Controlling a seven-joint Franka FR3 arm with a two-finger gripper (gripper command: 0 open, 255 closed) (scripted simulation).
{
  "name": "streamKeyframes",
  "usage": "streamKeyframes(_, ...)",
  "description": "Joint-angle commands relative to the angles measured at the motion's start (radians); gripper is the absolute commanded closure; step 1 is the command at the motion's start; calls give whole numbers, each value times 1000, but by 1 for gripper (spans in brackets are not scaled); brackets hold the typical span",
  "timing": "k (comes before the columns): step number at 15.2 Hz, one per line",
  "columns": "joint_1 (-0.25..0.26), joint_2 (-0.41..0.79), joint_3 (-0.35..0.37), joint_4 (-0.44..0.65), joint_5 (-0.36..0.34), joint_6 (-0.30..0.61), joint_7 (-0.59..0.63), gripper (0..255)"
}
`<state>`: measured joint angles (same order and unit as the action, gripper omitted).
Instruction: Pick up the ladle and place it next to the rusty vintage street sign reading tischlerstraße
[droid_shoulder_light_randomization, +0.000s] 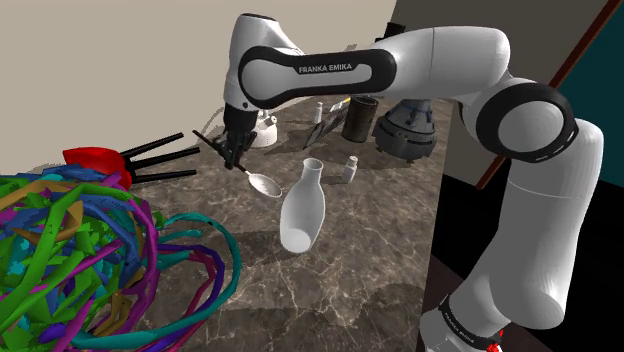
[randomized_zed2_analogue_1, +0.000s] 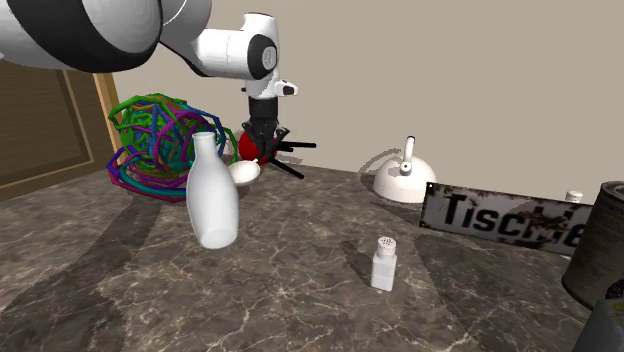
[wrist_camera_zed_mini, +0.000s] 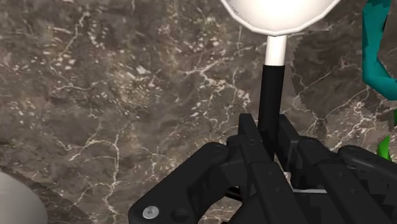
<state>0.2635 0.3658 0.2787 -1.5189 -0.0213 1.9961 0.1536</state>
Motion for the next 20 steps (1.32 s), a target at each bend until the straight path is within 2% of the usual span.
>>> streamKeyframes(1,0,-2,0,25,1,-28,0,255)
streamKeyframes(14,10,4,3,206,-2,-202,9,255)
streamKeyframes(20,-91,-42,-30,146,36,-195,-124,255)
